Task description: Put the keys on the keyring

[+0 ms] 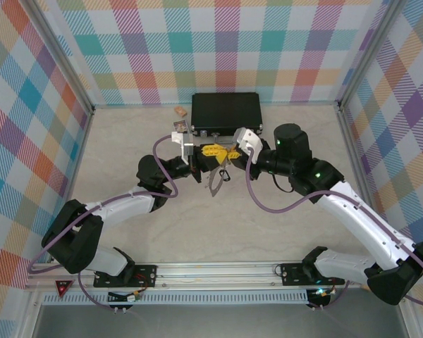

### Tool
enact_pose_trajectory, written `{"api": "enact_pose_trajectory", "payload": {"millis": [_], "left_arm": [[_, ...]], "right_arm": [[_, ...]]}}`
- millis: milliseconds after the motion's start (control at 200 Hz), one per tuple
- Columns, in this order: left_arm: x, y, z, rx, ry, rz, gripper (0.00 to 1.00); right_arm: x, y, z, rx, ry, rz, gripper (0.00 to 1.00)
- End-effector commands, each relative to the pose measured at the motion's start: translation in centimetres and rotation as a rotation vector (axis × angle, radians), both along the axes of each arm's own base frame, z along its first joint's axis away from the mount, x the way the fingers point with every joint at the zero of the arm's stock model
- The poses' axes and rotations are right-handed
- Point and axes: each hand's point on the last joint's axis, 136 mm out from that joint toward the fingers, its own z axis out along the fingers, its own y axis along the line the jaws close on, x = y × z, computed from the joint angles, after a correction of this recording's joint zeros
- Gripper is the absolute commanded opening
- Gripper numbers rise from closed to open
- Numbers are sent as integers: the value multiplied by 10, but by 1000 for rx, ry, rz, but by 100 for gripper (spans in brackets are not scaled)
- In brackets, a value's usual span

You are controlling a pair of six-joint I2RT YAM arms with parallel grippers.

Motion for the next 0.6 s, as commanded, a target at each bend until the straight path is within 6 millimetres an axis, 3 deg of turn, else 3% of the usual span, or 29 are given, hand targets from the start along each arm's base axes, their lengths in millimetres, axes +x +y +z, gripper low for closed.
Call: {"api": "enact_pose_trajectory", "payload": {"millis": [0,195,395,595], "left_arm": [[-19,7,32,-71,-96,-23,0],[-16,6,27,-64,-89,-15,0],[-16,6,25,-60,-75,-18,0],[-16,6,26,-63,-64,-28,0]], "right_arm": [[1,-3,8,30,-29,-32,13],[-1,-22,9,58,-72,-111,26],[-16,-24,-4,109,-45,-79,42],[-22,-13,-14,155,3,-20,43]]}}
